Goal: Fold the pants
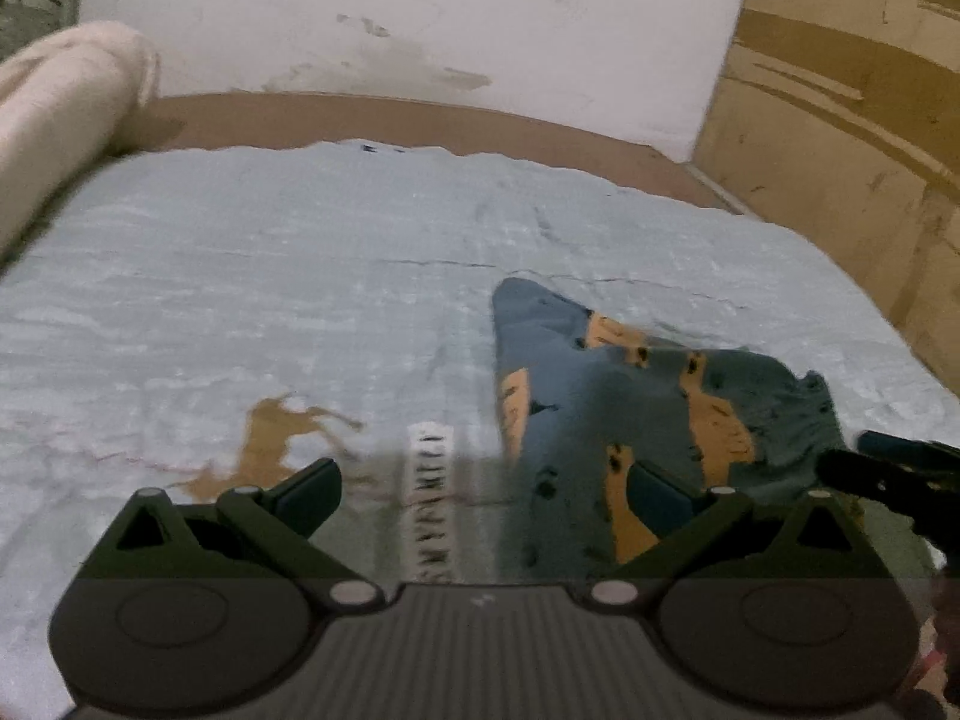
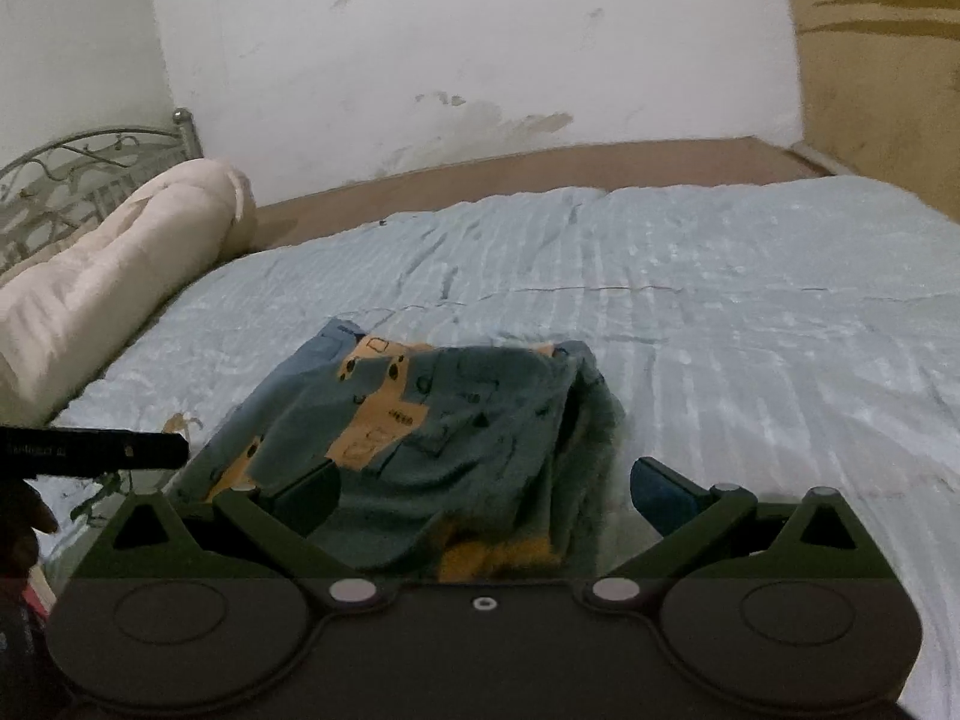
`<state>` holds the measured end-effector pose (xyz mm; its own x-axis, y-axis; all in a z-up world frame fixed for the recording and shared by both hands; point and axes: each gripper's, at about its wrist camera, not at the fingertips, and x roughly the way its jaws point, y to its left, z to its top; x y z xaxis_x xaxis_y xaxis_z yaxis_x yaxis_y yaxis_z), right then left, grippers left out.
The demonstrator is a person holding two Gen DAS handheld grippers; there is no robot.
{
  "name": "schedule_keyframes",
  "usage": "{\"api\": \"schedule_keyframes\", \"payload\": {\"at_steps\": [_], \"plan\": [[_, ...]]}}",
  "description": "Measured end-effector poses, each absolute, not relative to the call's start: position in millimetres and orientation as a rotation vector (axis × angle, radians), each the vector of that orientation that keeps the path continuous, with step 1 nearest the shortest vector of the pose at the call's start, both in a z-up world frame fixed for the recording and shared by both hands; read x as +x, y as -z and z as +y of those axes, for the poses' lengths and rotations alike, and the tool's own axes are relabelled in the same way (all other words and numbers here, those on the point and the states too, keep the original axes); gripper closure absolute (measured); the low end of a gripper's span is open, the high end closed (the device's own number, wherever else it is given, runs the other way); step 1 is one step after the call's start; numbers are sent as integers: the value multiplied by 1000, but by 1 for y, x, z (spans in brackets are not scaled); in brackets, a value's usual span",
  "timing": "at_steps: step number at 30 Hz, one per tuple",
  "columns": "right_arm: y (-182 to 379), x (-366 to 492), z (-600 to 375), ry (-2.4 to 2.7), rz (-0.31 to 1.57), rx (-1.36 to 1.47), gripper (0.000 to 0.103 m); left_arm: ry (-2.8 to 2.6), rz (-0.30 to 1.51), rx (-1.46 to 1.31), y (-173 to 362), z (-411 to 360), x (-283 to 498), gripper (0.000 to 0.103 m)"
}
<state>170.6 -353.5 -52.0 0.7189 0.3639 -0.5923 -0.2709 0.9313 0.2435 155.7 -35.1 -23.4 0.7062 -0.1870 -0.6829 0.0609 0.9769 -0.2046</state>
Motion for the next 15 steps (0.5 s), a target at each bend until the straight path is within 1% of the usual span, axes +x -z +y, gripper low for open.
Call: {"api": "schedule_keyframes", "payload": {"at_steps": [6, 15], "plan": [[65, 222, -363, -414, 744, 122, 1, 187, 827, -134, 36, -42, 190, 0], [89, 278, -376, -610, 862, 344, 1, 252, 860, -164, 47, -43, 217, 0]]}}
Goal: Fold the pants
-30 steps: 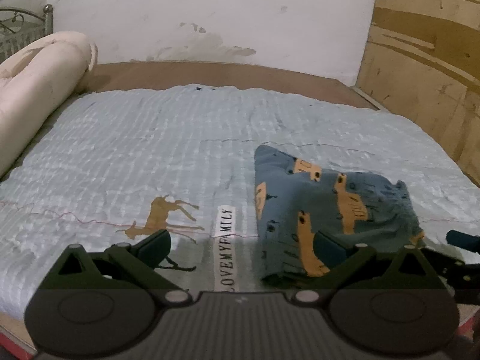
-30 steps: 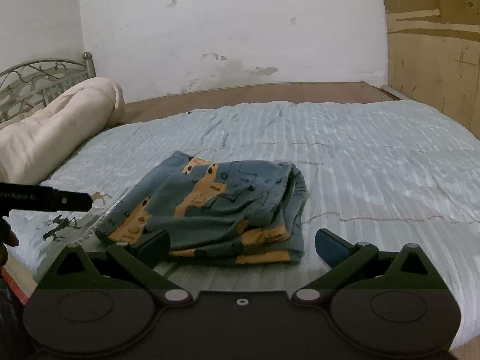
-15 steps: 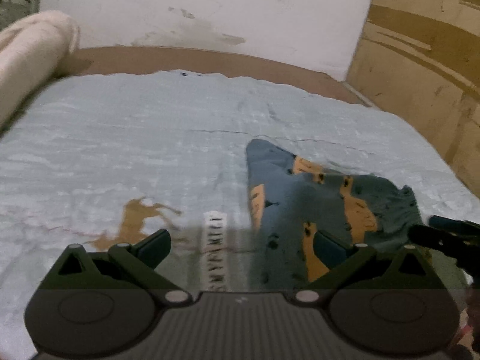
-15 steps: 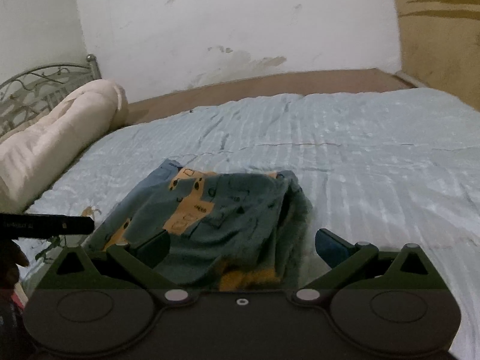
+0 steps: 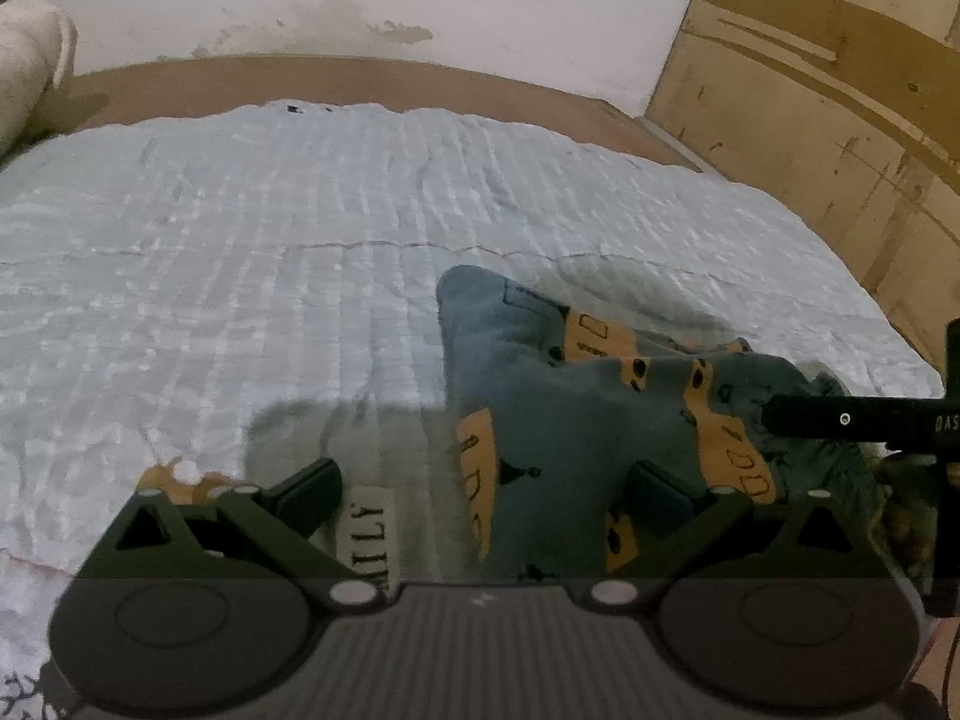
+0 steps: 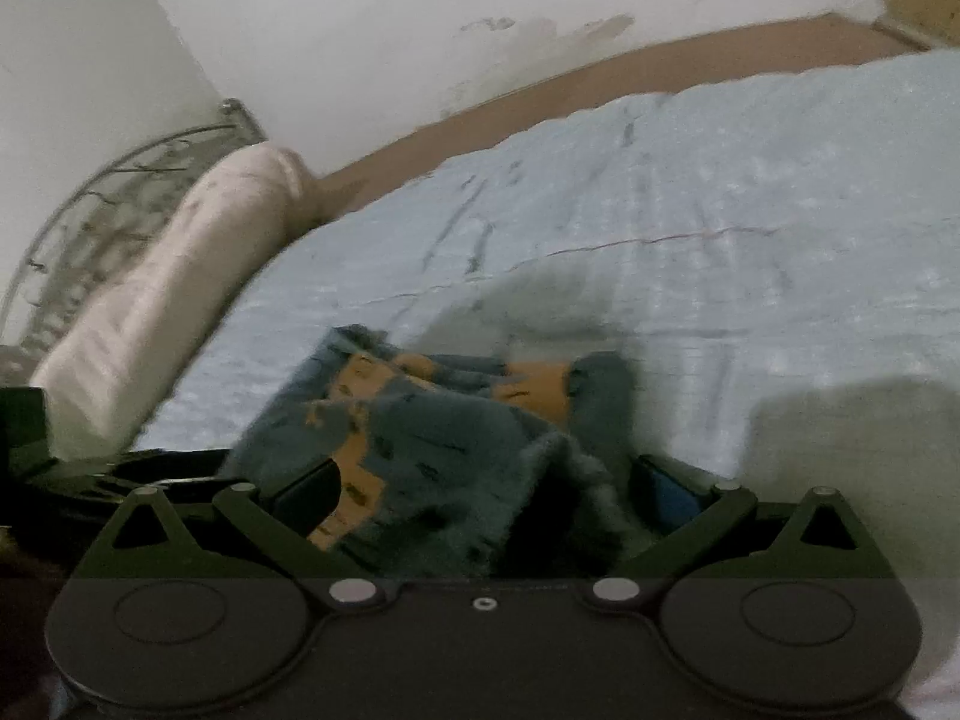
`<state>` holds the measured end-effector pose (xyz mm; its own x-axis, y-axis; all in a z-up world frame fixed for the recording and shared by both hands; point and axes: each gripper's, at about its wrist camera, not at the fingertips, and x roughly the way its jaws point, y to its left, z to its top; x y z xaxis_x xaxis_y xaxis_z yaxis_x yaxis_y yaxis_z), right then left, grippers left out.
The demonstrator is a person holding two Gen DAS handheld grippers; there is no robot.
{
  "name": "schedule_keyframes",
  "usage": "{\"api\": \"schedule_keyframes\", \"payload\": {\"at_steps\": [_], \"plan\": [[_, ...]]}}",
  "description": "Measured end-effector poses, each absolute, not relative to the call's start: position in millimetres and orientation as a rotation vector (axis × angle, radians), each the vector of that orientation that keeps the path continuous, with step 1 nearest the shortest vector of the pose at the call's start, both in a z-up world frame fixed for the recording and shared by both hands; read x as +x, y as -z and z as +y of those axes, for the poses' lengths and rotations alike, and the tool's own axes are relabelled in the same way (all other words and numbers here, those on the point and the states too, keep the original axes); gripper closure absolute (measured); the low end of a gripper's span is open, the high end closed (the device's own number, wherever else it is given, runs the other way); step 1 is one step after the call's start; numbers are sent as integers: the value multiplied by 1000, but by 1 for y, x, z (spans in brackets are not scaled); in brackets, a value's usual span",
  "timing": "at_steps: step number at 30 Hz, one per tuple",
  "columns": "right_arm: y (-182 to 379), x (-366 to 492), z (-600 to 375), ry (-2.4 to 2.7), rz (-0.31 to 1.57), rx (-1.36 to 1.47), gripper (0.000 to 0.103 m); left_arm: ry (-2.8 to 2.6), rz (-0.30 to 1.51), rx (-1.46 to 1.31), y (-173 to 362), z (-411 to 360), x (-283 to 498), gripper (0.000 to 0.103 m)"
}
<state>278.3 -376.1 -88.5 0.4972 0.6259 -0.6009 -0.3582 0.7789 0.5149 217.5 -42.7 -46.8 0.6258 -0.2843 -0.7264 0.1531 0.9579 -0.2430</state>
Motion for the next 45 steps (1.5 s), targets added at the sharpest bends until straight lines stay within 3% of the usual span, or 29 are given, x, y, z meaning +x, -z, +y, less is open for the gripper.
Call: {"api": "schedule_keyframes", "payload": {"at_steps": [19, 22, 26, 28, 30, 34, 36, 39, 45], "plan": [[89, 269, -380, -557, 882, 372, 1, 274, 898, -158, 47, -42, 220, 0], [87, 267, -376, -538, 886, 359, 7, 275, 905, -157, 45, -44, 220, 0], [84, 261, -375, -507, 879, 345, 26, 281, 911, -173, 43, -42, 219, 1], [84, 260, -376, -484, 876, 348, 32, 288, 906, -184, 41, -41, 218, 10], [83, 258, -379, -453, 870, 365, 41, 279, 908, -196, 39, -39, 218, 26], [79, 255, -383, -415, 854, 380, 61, 290, 917, -246, 38, -36, 219, 44], [77, 252, -383, -402, 847, 382, 64, 300, 919, -255, 38, -38, 218, 57], [73, 246, -376, -363, 833, 357, 73, 300, 909, -235, 37, -42, 215, 65], [57, 229, -353, -276, 782, 264, 81, 291, 886, -200, 33, -49, 209, 82]]}}
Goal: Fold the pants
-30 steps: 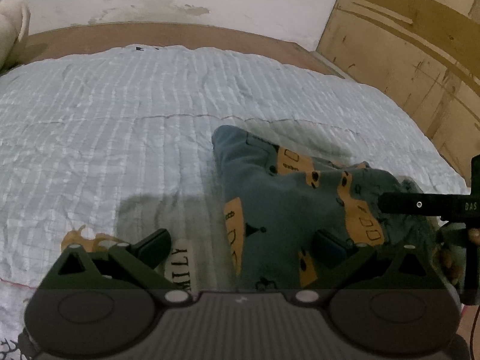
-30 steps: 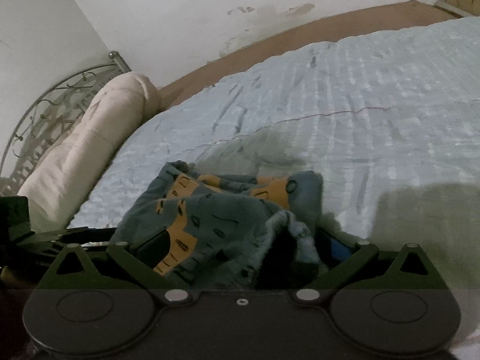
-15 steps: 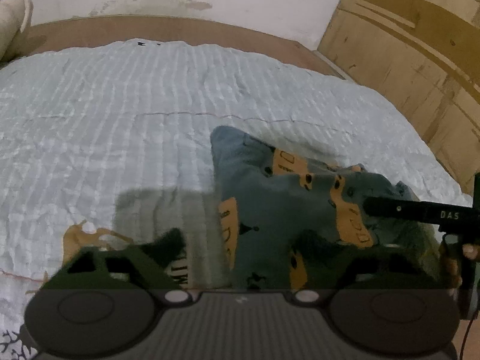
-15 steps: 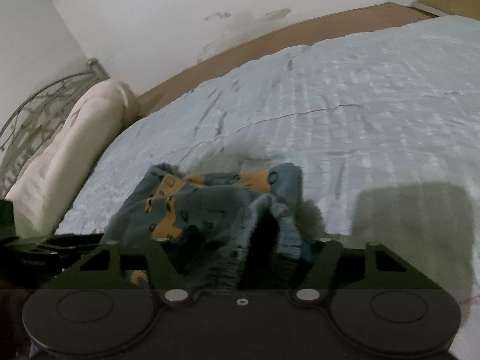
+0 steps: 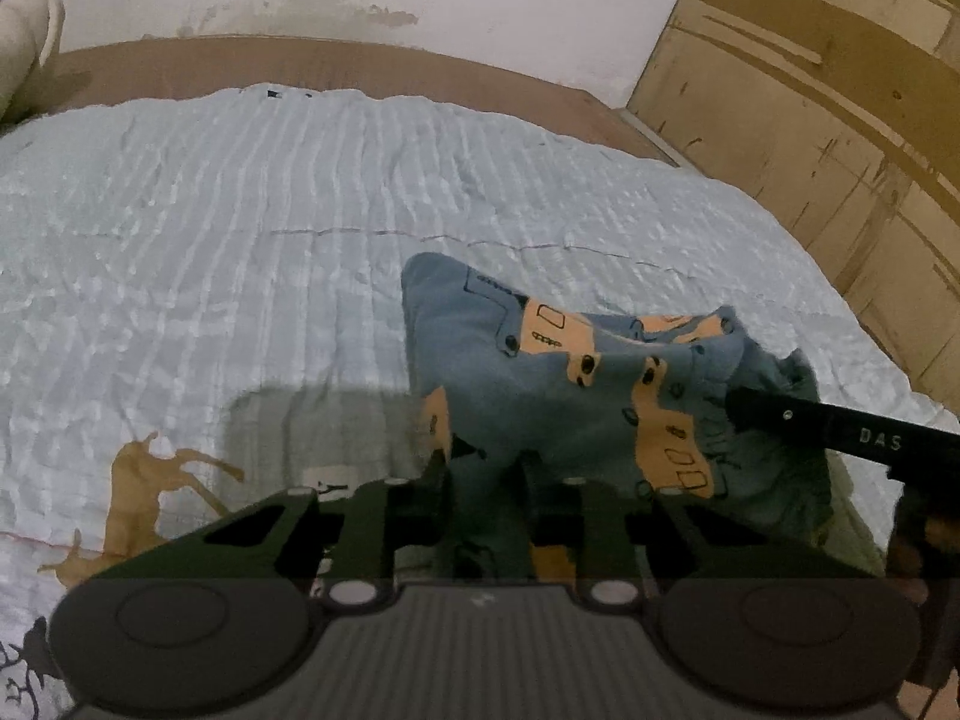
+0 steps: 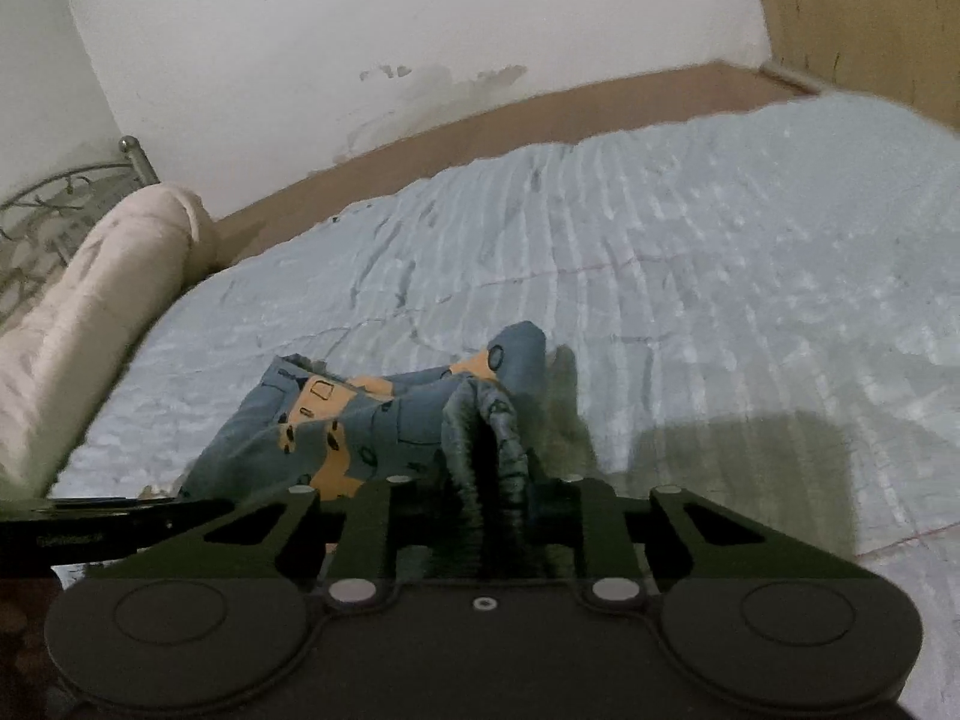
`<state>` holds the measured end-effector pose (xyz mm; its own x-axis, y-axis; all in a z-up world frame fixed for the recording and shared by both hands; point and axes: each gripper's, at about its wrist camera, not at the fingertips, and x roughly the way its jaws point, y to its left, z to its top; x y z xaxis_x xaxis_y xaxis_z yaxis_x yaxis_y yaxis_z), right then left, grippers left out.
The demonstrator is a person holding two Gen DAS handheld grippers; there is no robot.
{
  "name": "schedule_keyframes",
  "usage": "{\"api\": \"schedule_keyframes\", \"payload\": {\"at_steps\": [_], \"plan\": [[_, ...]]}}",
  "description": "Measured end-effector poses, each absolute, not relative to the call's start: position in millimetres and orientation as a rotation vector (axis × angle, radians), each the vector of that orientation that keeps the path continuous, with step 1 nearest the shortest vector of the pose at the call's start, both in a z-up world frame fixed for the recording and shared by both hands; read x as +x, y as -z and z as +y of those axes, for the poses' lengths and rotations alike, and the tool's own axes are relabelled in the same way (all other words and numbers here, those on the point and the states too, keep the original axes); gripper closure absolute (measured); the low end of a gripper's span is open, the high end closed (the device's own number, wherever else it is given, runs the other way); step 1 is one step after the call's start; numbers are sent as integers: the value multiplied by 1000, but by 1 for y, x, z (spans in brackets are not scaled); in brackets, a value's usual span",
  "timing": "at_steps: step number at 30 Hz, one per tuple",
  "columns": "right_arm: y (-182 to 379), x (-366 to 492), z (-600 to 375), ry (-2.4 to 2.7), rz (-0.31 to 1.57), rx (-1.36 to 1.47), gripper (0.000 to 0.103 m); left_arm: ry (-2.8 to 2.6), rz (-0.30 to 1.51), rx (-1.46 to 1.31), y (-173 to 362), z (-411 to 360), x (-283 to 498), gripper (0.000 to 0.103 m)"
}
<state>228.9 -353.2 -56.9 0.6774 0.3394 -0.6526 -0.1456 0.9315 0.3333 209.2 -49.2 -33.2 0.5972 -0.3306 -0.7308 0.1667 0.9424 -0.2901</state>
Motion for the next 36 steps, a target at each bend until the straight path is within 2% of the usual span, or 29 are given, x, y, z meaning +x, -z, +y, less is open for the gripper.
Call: {"api": "schedule_keyframes", "payload": {"at_steps": [6, 23, 36], "plan": [[38, 210, -342, -259, 732, 229, 83, 310, 865, -185, 21, -48, 205, 88], [-21, 176, -322, -302, 646, 109, 84, 331, 780, -193, -16, -38, 182, 89], [-46, 223, -265, -410, 586, 80, 84, 200, 673, -208, -45, 4, 200, 88]]}}
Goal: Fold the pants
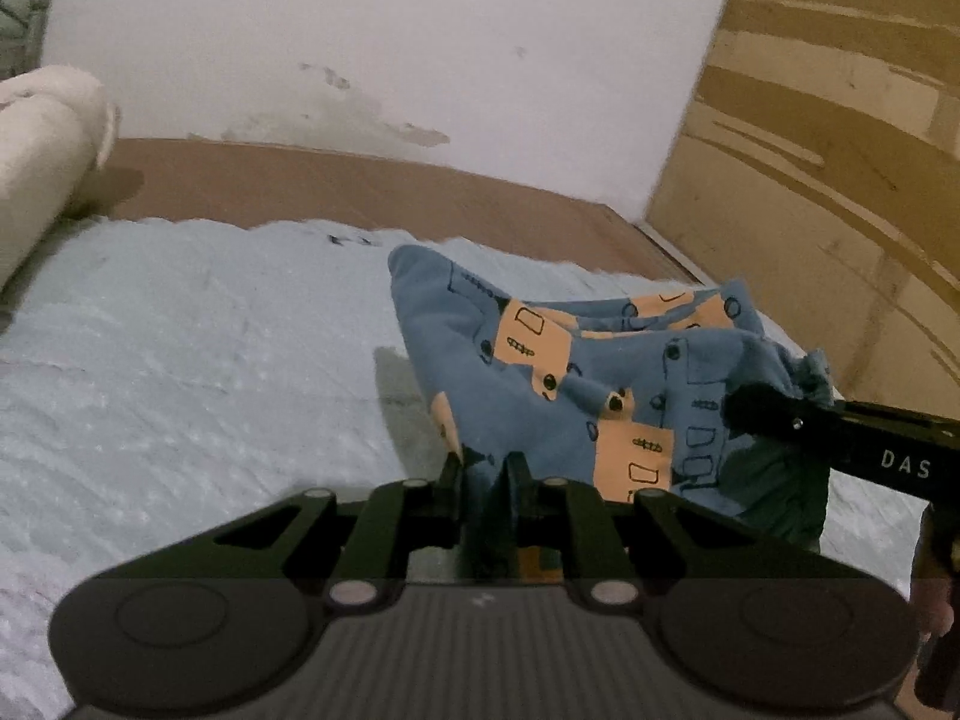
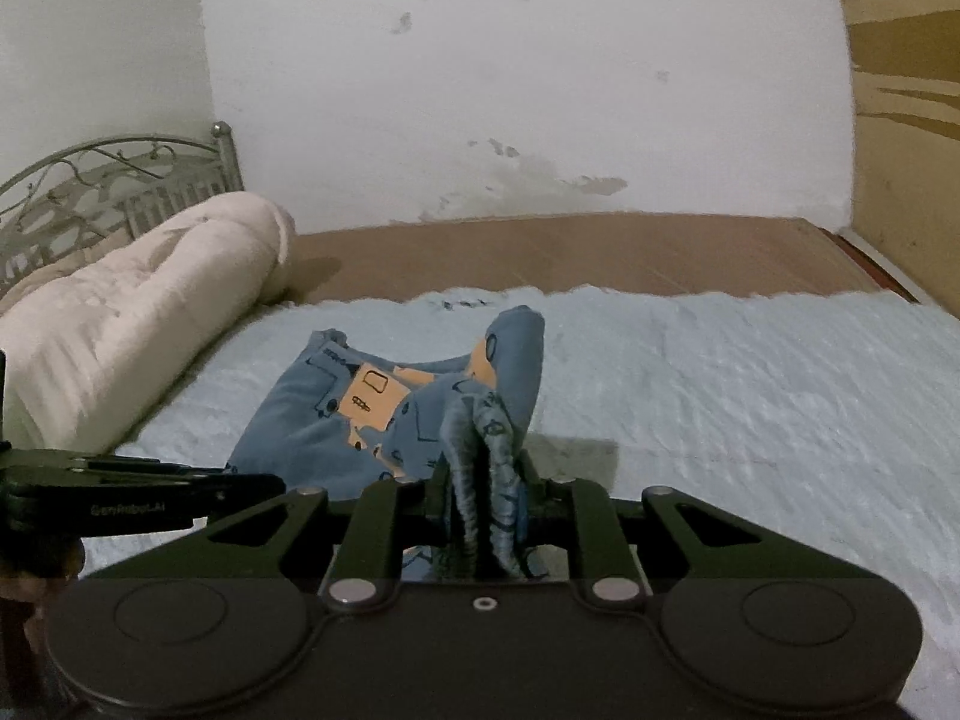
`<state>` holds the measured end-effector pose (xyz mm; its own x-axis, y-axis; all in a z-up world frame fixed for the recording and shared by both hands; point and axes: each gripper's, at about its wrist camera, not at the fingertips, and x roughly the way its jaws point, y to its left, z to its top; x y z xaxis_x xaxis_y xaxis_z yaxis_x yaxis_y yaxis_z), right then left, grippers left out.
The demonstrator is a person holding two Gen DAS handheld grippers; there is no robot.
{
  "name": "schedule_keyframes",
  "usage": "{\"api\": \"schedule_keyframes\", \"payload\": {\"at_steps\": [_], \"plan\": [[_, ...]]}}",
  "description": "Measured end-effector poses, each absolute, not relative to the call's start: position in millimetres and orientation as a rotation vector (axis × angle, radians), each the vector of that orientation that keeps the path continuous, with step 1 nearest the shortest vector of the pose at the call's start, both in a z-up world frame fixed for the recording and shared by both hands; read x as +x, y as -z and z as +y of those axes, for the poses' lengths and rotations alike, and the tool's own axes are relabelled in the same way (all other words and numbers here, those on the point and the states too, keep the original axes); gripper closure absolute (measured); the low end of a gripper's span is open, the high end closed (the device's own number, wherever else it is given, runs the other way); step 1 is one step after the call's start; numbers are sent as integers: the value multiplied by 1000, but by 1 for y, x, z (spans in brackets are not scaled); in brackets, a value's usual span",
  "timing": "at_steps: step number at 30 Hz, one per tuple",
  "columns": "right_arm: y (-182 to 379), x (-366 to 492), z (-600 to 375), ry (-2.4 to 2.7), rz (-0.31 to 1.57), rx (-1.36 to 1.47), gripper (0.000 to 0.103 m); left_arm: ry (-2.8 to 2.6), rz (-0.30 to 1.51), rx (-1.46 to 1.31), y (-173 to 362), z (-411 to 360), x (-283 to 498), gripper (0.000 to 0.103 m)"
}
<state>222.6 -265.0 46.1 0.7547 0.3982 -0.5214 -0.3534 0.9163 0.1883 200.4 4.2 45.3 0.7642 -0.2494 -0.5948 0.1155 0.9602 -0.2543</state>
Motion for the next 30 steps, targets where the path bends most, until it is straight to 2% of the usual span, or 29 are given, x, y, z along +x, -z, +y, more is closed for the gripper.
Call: {"api": "schedule_keyframes", "payload": {"at_steps": [8, 15, 21, 30], "plan": [[-38, 279, -232, -481, 597, 114, 84, 115, 657, -218, -47, 41, 231, 88], [-2, 321, -209, -506, 685, 160, 84, 75, 724, -237, -18, 65, 253, 88], [22, 338, -196, -507, 742, 144, 84, 60, 777, -259, 5, 77, 263, 88], [34, 345, -195, -494, 762, 151, 83, 56, 789, -257, 8, 75, 267, 88]]}}
